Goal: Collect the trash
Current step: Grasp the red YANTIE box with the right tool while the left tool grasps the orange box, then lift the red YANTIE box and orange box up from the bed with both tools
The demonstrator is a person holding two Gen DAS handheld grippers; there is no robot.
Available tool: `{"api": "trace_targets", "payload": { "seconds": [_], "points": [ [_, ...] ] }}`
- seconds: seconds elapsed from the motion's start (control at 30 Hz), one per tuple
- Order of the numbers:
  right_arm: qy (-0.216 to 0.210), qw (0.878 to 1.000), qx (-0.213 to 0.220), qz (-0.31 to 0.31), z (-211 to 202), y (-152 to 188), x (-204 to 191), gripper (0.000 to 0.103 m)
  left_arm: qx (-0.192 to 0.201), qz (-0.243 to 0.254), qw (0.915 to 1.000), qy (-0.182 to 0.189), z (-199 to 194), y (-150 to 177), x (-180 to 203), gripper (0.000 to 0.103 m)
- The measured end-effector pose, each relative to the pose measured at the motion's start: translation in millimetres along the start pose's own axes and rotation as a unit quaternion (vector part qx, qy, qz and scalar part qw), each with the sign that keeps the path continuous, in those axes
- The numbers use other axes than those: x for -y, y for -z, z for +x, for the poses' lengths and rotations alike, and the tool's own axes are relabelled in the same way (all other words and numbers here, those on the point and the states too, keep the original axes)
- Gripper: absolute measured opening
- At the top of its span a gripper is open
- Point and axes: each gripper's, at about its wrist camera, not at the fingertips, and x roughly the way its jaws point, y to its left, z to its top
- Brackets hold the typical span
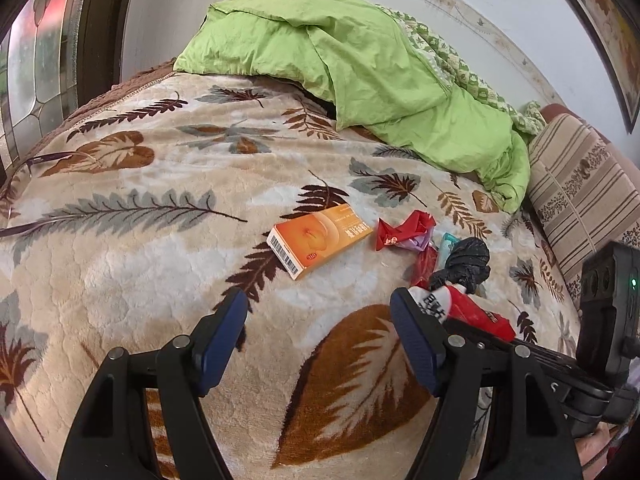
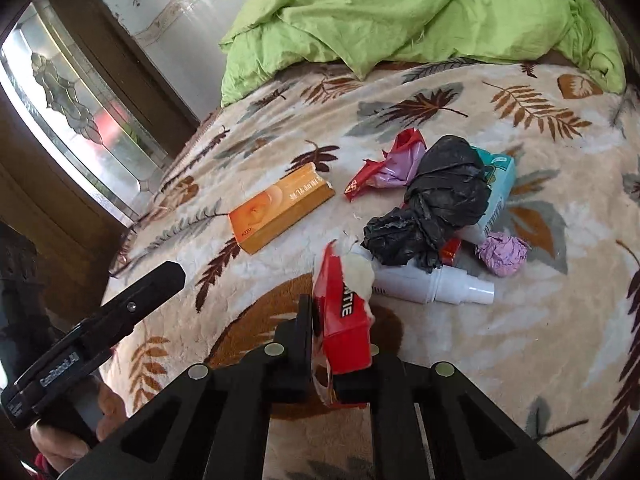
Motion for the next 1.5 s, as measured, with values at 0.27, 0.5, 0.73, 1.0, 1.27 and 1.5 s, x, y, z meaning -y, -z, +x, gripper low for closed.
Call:
{"api": "trace_targets", "payload": {
  "seconds": [0.27, 0.5, 0.73, 1.0, 1.27, 1.5],
  "points": [
    [-0.044, 0.996, 0.067, 0.039, -51, 4, 21, 0.006, -0.019, 0.032, 0.9993, 0.004, 34, -38, 11, 0.073],
    [-0.045, 0.993, 0.094, 0.063, -69, 3, 33, 0.006, -0.084, 0.057, 0.9948, -0.005, 104, -71, 11, 0.073],
    [-0.048, 0.99, 0.104, 0.077, -77, 2, 42, 0.006, -0.13, 0.087, 0.9876, 0.016, 126, -59, 18, 0.073],
    [-0.05, 0.989, 0.105, 0.086, -77, 0, 46, 0.006, -0.14, 0.144, 0.9791, -0.029, 138, -36, 53, 0.057],
    [-0.029, 0.99, 0.113, 0.083, -82, 2, 49, 0.006, -0.101, 0.115, 0.9872, -0.045, 125, -28, 49, 0.051],
    [-0.02, 0.989, 0.123, 0.074, -92, 6, 45, 0.006, -0.046, 0.102, 0.9936, -0.019, 53, -3, 60, 0.051]
  ]
}}
